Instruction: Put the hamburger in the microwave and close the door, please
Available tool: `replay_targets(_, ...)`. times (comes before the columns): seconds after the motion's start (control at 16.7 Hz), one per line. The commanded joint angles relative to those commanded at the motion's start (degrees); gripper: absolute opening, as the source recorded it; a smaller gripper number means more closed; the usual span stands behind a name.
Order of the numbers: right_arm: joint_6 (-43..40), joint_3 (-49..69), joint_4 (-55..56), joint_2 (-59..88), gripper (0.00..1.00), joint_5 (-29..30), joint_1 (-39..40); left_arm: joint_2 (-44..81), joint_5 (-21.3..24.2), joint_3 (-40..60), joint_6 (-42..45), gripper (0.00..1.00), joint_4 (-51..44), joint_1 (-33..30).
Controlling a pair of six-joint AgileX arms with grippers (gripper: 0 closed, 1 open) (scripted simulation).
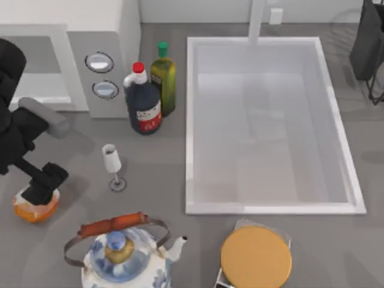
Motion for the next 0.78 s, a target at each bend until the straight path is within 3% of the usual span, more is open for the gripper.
replay_targets(0.42,0.0,0.0,0.0,0.0,1.00,0.0,0.0,7.2,0.0,-7.0,0.2,1.00,14.5,0.1)
replay_targets(0.72,0.0,0.0,0.0,0.0,1.00,0.0,0.0,8.2,0.0,-7.8,0.2,1.00,16.1,0.1)
replay_targets(0.78,0.0,0.0,0.0,0.0,1.00,0.0,0.0,8.2,0.0,-7.8,0.2,0.92,16.1,0.1)
